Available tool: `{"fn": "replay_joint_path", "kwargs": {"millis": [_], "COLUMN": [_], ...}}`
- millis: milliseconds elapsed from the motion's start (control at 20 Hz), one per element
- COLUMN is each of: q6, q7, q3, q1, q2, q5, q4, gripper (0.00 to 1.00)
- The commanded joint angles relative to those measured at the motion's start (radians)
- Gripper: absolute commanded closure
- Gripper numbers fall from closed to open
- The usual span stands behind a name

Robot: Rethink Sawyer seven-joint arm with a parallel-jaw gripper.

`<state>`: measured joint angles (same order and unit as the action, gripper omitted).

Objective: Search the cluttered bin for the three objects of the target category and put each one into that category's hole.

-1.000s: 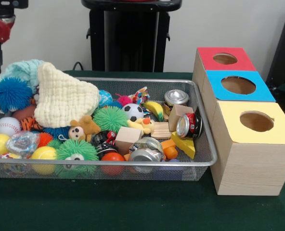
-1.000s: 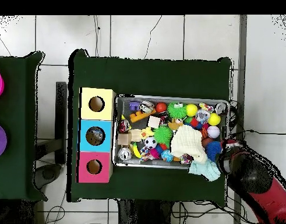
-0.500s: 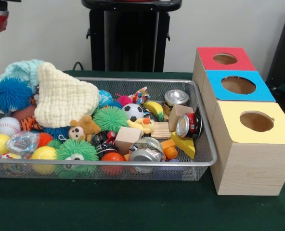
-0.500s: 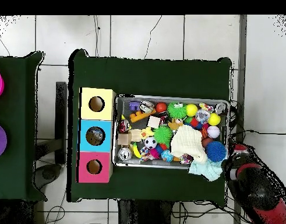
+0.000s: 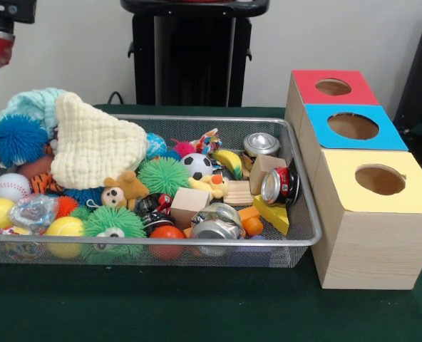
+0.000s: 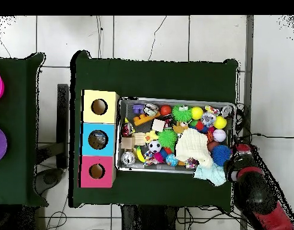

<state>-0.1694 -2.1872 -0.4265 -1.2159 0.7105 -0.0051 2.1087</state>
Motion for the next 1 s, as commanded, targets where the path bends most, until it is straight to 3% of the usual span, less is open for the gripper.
{"fn": "replay_joint_path", "kwargs": {"millis": [50, 500, 650, 800, 1000], "q6": [-0.088, -0.305, -0.432, -0.451, -0.391], "q7": [-0.231, -0.334, -0.335, -0.299, -0.208], "q3": [-0.134, -0.044, 0.0, 0.004, -0.034], "q1": [0.016, 0.17, 0.223, 0.209, 0.107], "q2": [-0.073, -0.126, -0.208, -0.267, -0.393], "q5": [-0.038, 0.039, 0.031, -0.004, -0.127], "q4": [0.07, 0.105, 0.066, 0.014, -0.123], "gripper": [0.0, 0.0, 0.0, 0.0, 0.0]}}
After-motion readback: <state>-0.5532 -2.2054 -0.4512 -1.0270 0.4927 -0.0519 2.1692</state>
